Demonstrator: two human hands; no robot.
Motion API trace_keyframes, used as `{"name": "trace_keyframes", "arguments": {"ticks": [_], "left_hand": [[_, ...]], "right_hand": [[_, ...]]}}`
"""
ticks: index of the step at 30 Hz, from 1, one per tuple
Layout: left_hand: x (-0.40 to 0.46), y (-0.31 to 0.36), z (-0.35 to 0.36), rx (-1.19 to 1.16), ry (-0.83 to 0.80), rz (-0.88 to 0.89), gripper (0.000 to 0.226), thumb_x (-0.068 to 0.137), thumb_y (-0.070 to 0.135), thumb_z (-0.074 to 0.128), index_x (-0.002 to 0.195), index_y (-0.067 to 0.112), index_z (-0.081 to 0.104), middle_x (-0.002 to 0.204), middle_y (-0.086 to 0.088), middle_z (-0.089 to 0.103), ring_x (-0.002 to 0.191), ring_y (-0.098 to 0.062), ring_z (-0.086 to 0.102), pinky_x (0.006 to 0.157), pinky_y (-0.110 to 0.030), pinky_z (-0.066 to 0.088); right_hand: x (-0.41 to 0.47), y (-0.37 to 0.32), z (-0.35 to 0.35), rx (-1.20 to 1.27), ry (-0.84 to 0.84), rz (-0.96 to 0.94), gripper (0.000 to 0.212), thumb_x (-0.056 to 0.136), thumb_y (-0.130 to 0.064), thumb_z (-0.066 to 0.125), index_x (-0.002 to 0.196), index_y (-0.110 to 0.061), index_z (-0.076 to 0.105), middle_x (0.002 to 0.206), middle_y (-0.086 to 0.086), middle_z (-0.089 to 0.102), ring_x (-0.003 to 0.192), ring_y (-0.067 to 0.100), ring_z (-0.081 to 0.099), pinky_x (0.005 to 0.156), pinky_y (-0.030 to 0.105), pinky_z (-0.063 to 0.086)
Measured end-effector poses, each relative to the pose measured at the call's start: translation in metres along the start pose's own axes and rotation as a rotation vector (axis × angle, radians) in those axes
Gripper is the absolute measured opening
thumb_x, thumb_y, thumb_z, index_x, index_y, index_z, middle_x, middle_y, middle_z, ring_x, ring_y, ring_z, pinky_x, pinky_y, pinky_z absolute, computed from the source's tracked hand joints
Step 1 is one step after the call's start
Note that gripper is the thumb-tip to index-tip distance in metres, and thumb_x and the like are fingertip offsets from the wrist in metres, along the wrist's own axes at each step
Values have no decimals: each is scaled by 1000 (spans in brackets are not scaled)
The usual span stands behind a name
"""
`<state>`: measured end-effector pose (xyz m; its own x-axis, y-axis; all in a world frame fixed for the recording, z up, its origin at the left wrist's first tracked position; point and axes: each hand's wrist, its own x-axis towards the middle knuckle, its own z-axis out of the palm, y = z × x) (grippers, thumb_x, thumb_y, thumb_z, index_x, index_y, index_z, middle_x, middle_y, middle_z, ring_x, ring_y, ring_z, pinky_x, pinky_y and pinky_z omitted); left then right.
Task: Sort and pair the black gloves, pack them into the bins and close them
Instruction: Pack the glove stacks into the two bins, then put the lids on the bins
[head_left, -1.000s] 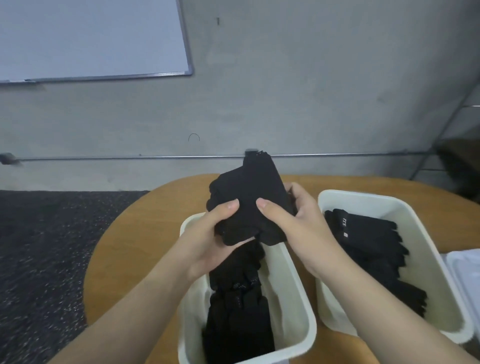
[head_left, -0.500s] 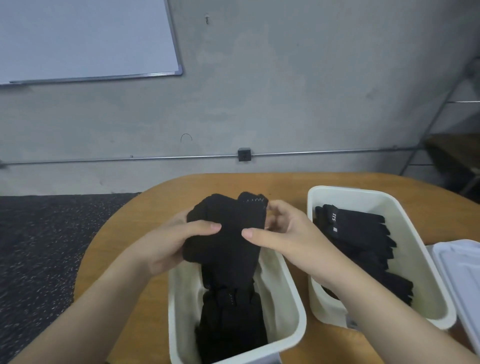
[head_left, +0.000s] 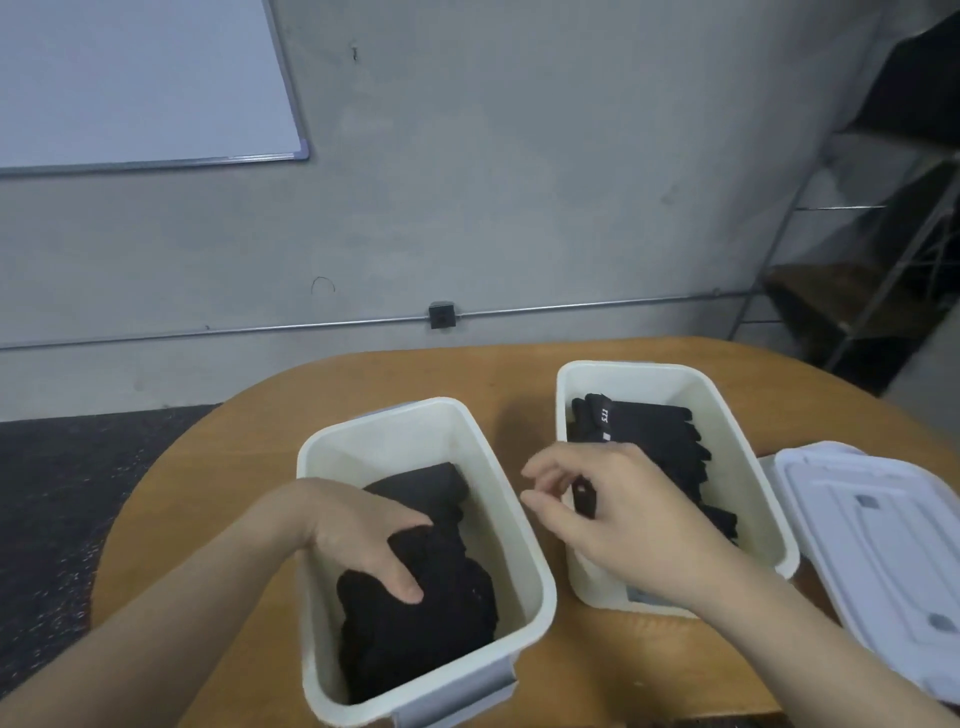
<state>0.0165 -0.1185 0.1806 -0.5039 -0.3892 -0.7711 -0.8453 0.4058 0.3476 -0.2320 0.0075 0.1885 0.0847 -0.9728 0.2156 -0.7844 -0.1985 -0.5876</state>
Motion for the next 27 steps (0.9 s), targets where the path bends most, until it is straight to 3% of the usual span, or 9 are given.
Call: {"name": "trace_keyframes", "arguments": {"ticks": [2,4,6,9,11,13,16,19,27], "left_hand": [[-9,8,-4,112,120,-76,85,90,60,70,159,36,27,160,13,37,145,-14,40,118,-30,34],[-20,30,-5,153,288,-57,81,91,58,69,158,33,31,154,10,44,138,-11,46,116,-31,38],[-29,68,2,224,568,41,60,95,53,64,148,35,42,141,12,53,125,-8,54,108,-31,45],[-38,151,43,140,877,389,14,95,51,54,107,44,55,101,25,62,92,2,60,80,-28,53],[-23,209,86,107,808,604,20,90,57,45,92,39,54,93,22,60,84,2,59,68,-25,50],[12,260,131,237,669,704,21,93,52,46,96,34,57,99,14,55,93,-6,58,75,-35,52],[87,314,177,484,569,681,38,104,34,53,136,15,55,138,-6,46,128,-31,47,103,-50,46],[143,332,197,568,655,653,59,108,33,51,158,11,29,166,-15,22,150,-36,27,122,-50,28],[203,336,202,651,906,597,62,111,22,43,165,16,12,172,-13,11,157,-33,13,127,-47,13]], "right_hand": [[-21,8,-25,-12,208,-24,14,92,-42,64,98,-34,74,84,-25,69,88,-2,66,76,17,52],[-45,23,-53,-61,394,3,6,92,-31,67,90,-29,72,80,-23,68,83,3,66,71,18,49],[-71,46,-79,-168,525,78,6,92,-25,68,87,-25,71,80,-21,66,80,5,64,68,24,49],[-121,93,-106,-294,622,272,6,92,-21,68,87,-18,71,85,-8,69,79,13,63,67,38,52],[-159,129,-113,-414,622,434,9,89,-19,72,93,-12,74,94,5,72,84,28,65,73,43,52],[-196,165,-113,-536,499,662,29,91,-28,73,112,-8,72,114,13,69,99,37,64,83,47,51],[-240,207,-104,-602,232,970,53,99,-50,55,139,-15,52,137,9,55,119,32,56,95,42,47],[-264,233,-95,-556,168,1020,49,101,-52,46,134,-16,46,137,7,52,118,29,55,93,40,48],[-278,258,-85,-371,207,946,55,103,-47,49,144,-11,43,146,8,48,121,27,55,89,38,52]]}}
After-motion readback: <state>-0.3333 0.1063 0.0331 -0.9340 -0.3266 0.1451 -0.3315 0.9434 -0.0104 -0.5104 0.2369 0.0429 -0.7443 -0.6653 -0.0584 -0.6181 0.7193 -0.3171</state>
